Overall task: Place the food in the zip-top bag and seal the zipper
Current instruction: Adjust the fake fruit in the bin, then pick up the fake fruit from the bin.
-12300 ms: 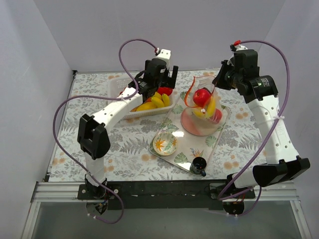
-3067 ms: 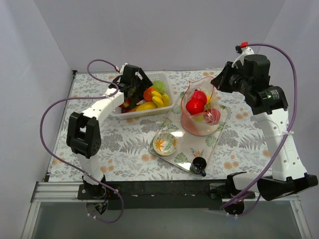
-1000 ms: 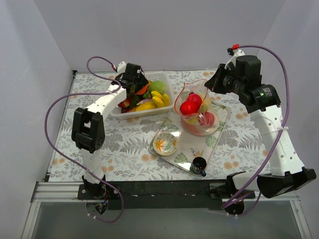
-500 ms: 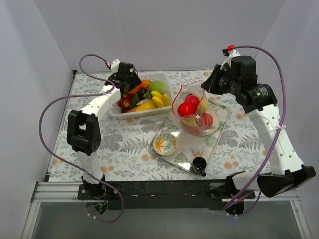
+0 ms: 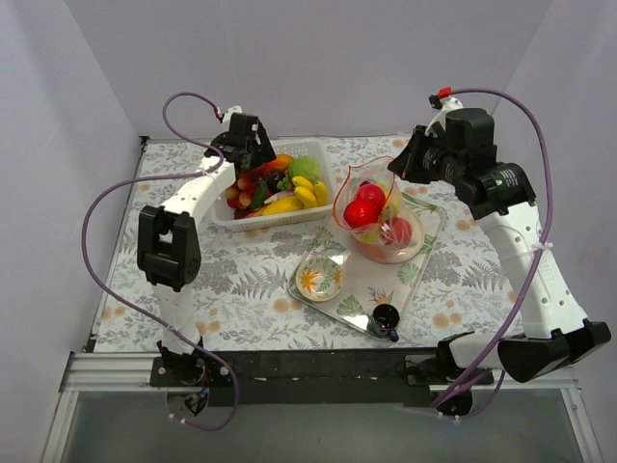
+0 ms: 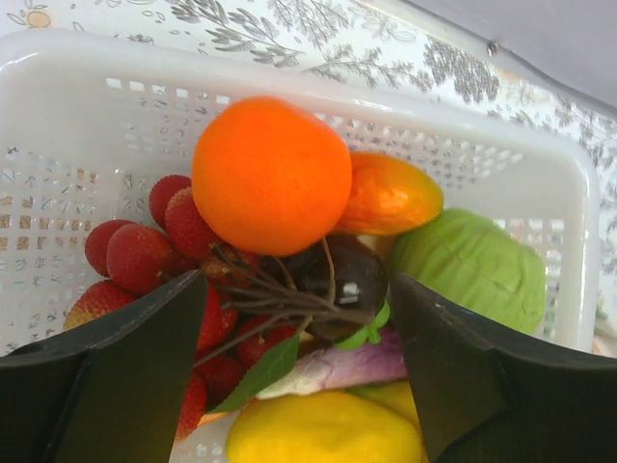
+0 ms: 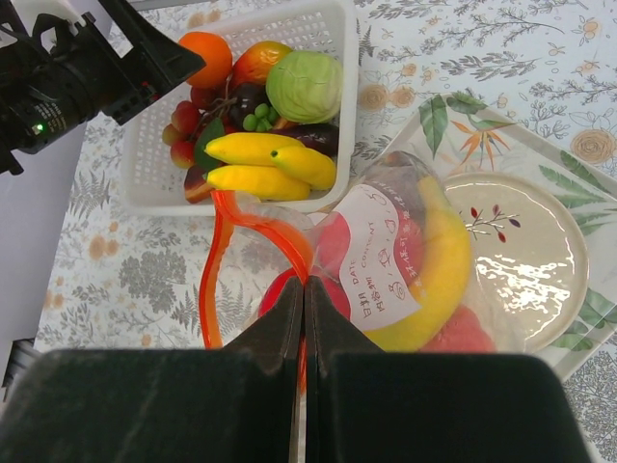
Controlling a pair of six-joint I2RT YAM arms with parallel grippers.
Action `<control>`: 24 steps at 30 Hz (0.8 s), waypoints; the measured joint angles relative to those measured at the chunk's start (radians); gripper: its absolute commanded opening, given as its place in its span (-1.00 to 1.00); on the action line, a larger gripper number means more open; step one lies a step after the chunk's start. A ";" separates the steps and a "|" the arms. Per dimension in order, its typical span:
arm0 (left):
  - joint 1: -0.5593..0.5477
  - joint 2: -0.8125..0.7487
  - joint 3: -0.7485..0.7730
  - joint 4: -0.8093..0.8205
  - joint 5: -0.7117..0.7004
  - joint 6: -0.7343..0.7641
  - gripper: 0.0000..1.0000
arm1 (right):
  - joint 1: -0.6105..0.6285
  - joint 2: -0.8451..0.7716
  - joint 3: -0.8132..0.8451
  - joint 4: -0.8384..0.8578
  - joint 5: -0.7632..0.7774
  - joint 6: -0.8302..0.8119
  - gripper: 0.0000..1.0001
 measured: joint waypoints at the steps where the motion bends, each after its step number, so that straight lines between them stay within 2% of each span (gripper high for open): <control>1: -0.003 -0.007 -0.003 -0.002 0.009 0.000 0.33 | 0.002 0.000 0.000 0.000 0.000 0.000 -0.97; 2: -0.008 -0.017 -0.013 -0.003 0.018 0.000 0.24 | 0.003 0.000 0.000 0.001 0.000 0.000 -0.97; 7: -0.064 -0.080 -0.072 -0.025 0.031 -0.047 0.20 | 0.013 0.000 0.000 0.008 0.000 0.002 -0.97; 13: -0.161 -0.086 -0.095 -0.048 0.004 -0.227 0.15 | 0.032 0.000 0.000 0.019 0.000 0.004 -0.97; 18: -0.166 -0.013 -0.056 -0.082 -0.054 -0.404 0.11 | 0.038 -0.003 0.000 0.018 0.000 0.003 -0.97; 24: -0.155 0.136 0.048 -0.152 -0.136 -0.541 0.29 | 0.038 -0.023 0.000 0.012 0.001 0.003 -0.97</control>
